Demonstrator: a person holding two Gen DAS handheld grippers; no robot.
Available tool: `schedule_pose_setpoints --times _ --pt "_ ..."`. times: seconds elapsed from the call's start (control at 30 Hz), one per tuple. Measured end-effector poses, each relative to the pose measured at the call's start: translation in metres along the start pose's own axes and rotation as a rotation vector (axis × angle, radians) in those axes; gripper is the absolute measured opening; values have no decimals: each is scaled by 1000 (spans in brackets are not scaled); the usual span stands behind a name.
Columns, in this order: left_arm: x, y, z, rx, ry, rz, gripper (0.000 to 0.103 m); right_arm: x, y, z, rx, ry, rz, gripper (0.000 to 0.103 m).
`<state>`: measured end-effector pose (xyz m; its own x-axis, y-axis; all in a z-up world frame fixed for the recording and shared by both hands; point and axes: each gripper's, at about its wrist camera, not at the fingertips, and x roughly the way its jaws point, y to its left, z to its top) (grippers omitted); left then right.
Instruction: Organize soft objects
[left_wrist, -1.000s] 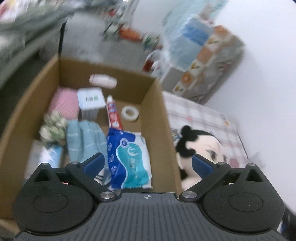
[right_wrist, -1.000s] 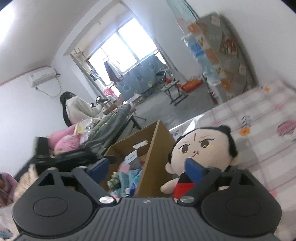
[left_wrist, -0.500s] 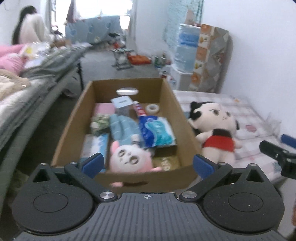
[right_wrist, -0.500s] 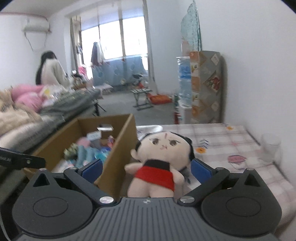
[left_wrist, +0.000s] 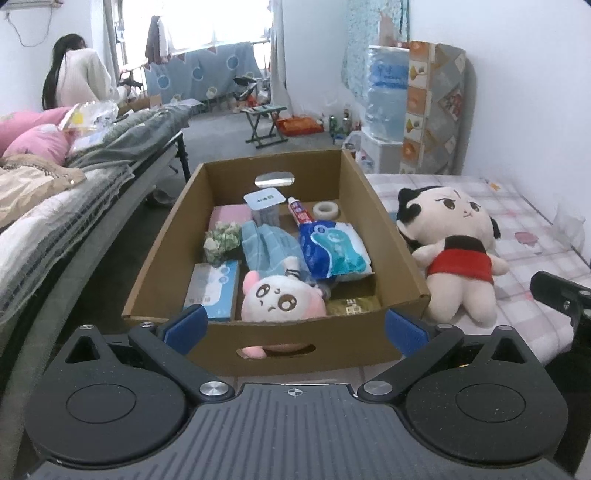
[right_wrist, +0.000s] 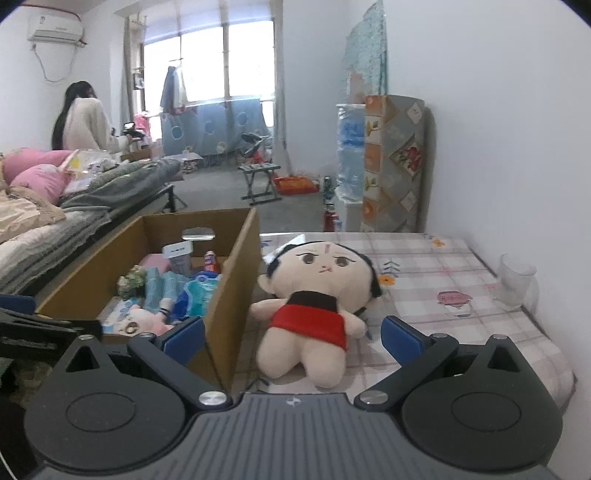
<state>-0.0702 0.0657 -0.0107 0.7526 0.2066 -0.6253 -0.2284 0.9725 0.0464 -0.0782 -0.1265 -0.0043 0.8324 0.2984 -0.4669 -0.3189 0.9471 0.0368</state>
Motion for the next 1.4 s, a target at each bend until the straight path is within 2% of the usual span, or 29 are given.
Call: schedule_pose_setpoints --times 0.2,0.47,0.87,1.4 --pt "4 1 4 -25 17 -3 103 11 6 -1 20 43 7 64" --pt "12 -6 7 -8 50 -10 103 23 9 0 11 70 -36 64" --pt "18 -7 13 -24 71 -4 103 31 4 1 25 88 -15 64" --pt "19 -9 11 -29 79 -8 103 28 8 0 12 82 -30 64"
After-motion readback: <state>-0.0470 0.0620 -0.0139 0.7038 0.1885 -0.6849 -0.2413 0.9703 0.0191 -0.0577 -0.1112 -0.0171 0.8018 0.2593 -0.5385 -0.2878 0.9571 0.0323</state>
